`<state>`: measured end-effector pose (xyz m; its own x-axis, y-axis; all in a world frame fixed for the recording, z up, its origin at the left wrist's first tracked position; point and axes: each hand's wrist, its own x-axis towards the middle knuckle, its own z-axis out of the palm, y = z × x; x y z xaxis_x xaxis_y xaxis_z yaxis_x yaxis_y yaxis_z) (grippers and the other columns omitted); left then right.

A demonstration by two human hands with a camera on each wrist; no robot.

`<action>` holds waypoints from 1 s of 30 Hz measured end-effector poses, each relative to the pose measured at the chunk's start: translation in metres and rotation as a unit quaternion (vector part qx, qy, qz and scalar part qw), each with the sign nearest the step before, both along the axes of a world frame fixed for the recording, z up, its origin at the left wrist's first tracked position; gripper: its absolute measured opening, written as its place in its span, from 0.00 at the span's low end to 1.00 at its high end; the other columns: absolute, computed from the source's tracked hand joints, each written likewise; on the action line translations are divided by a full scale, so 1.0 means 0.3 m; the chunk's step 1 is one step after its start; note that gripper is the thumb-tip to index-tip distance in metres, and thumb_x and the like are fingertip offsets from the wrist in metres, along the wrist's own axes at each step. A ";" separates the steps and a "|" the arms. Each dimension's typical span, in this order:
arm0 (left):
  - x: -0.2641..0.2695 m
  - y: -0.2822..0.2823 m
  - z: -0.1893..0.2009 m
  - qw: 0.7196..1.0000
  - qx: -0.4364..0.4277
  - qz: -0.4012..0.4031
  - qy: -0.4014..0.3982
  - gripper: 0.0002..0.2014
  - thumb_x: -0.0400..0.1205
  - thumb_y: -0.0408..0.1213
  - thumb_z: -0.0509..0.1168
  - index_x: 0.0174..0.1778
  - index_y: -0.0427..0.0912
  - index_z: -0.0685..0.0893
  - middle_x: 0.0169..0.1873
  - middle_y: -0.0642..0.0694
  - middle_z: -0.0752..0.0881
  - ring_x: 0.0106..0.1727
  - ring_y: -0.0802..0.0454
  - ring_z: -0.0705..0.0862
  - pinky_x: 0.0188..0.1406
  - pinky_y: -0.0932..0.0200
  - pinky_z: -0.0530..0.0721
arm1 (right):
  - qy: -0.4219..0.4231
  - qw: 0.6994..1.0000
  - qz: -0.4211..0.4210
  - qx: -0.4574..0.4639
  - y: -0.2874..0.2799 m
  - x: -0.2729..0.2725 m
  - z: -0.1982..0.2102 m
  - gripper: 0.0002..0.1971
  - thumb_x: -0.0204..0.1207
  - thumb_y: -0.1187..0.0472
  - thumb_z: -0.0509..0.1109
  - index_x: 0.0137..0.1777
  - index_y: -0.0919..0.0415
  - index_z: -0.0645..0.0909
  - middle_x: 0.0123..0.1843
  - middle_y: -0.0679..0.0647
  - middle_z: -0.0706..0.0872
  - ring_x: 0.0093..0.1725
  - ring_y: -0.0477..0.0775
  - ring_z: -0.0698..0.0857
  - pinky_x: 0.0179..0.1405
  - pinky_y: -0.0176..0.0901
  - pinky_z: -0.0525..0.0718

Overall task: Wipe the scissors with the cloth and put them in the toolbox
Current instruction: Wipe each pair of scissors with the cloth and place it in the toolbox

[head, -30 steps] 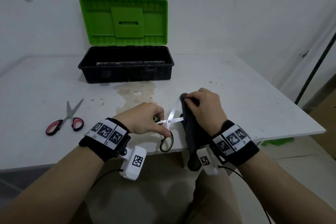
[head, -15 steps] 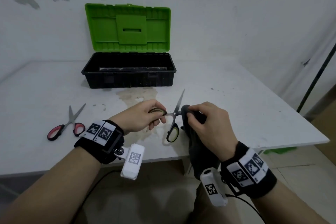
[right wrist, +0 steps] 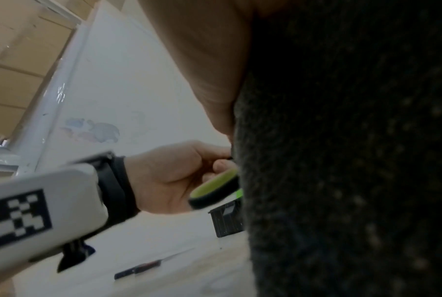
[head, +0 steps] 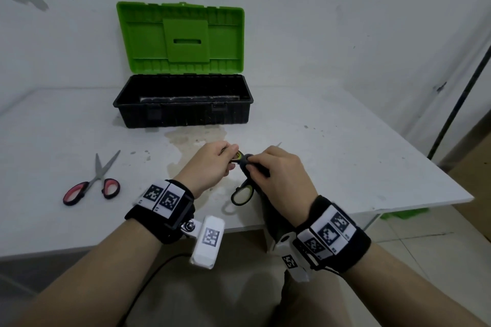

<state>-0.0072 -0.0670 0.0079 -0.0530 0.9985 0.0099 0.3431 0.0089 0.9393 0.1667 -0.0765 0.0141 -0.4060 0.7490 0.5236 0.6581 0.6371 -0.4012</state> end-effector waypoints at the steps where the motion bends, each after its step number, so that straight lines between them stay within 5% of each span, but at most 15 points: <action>1: 0.008 -0.001 -0.002 1.000 0.006 -0.001 0.005 0.15 0.90 0.44 0.58 0.42 0.40 0.82 0.31 0.53 0.81 0.26 0.68 0.80 0.27 0.68 0.73 | -0.010 1.000 0.000 -0.009 0.004 -0.007 -0.009 0.07 0.78 0.57 0.71 0.50 0.57 0.89 0.42 0.52 0.84 0.39 0.56 0.83 0.37 0.55 0.84; 8: -0.002 -0.004 -0.013 1.000 0.014 0.010 0.014 0.15 0.90 0.44 0.58 0.40 0.43 0.81 0.31 0.53 0.81 0.28 0.68 0.80 0.32 0.65 0.75 | 0.004 0.997 -0.069 -0.046 0.052 0.047 -0.001 0.08 0.79 0.60 0.68 0.49 0.58 0.90 0.45 0.53 0.86 0.44 0.54 0.84 0.47 0.52 0.83; 15: 0.024 0.002 -0.005 1.000 0.013 -0.008 -0.013 0.14 0.91 0.41 0.57 0.46 0.38 0.81 0.32 0.53 0.79 0.21 0.70 0.77 0.23 0.75 0.71 | -0.030 0.998 -0.019 -0.043 0.012 0.016 -0.006 0.08 0.79 0.58 0.69 0.49 0.58 0.90 0.43 0.52 0.82 0.40 0.55 0.82 0.40 0.53 0.83; 22: 0.000 0.001 -0.021 1.000 -0.019 0.005 -0.024 0.14 0.91 0.44 0.56 0.46 0.39 0.78 0.33 0.49 0.76 0.19 0.68 0.75 0.21 0.70 0.68 | 0.014 0.998 -0.063 -0.025 0.043 0.074 0.026 0.07 0.77 0.60 0.71 0.51 0.56 0.90 0.45 0.49 0.85 0.43 0.49 0.82 0.45 0.36 0.77; 27: 0.017 0.004 0.006 0.998 -0.020 -0.009 -0.064 0.12 0.92 0.40 0.56 0.47 0.37 0.77 0.30 0.50 0.75 0.18 0.65 0.71 0.20 0.69 0.65 | -0.028 0.999 -0.005 -0.040 -0.009 0.018 -0.008 0.07 0.78 0.59 0.71 0.49 0.58 0.90 0.43 0.52 0.83 0.40 0.53 0.83 0.42 0.50 0.83; 30: 0.007 -0.002 0.012 0.998 -0.022 -0.006 -0.060 0.12 0.92 0.40 0.56 0.48 0.36 0.78 0.30 0.50 0.75 0.19 0.65 0.71 0.20 0.70 0.66 | -0.024 0.997 -0.049 -0.053 0.034 0.037 -0.002 0.08 0.79 0.60 0.69 0.51 0.58 0.89 0.45 0.51 0.84 0.44 0.53 0.82 0.44 0.45 0.81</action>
